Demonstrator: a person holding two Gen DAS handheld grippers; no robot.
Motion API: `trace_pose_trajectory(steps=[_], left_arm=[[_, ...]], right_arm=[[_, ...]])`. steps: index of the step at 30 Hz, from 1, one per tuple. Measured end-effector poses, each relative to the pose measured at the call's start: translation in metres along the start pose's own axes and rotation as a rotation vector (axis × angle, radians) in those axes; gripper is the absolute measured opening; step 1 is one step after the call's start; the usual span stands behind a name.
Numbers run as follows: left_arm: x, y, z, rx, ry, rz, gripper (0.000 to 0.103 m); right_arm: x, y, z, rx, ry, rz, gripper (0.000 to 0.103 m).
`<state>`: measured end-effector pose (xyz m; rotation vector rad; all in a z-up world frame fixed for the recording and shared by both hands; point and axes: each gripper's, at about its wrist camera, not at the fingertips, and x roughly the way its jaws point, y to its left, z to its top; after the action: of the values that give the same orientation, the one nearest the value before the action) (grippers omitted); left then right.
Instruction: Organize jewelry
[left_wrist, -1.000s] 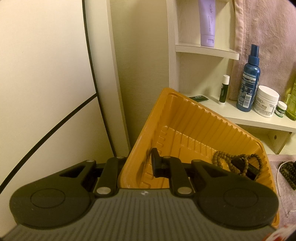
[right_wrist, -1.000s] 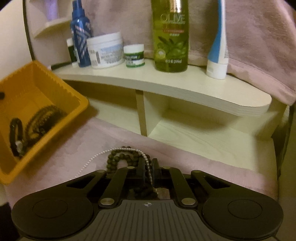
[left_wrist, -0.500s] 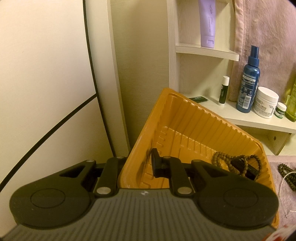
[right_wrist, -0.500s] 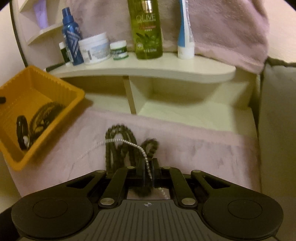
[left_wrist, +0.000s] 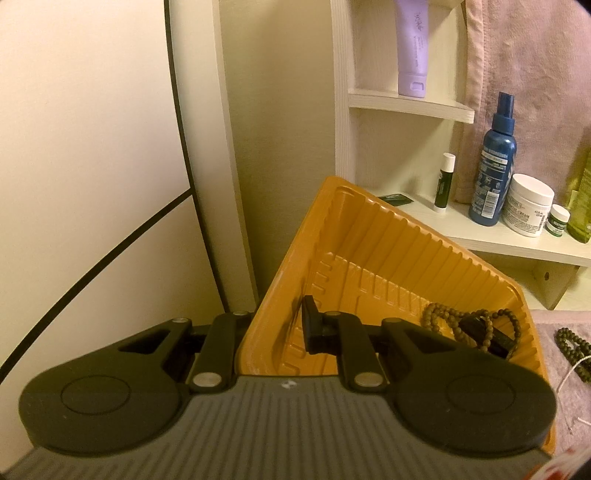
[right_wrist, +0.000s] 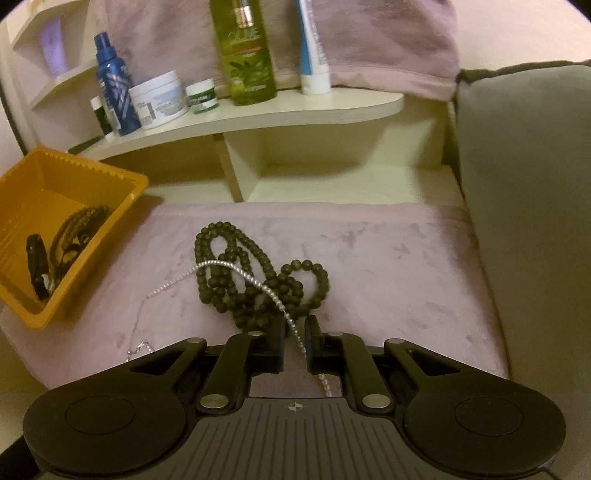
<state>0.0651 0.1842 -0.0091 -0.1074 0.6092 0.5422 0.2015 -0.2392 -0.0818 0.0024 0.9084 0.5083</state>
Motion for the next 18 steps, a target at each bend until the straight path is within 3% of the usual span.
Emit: trace_pose_trajectory(steps=[6,12,17,18], left_arm=[[0.0,0.0,0.0,0.0,0.001,0.001,0.014],[0.0,0.0,0.0,0.002,0.0,0.0,0.014],[0.0,0.0,0.0,-0.002,0.001,0.0,0.014],[0.0,0.0,0.0,-0.003,0.0,0.0,0.014]], right_arm=[[-0.013,-0.004,-0.011,-0.01,0.021,0.008,0.02],[-0.005,-0.002,-0.012,-0.073,0.012,-0.019,0.021],[0.007,0.008,-0.007,-0.218,0.025,-0.025,0.02],[0.008,0.008,-0.006,-0.235,0.028,-0.025,0.016]])
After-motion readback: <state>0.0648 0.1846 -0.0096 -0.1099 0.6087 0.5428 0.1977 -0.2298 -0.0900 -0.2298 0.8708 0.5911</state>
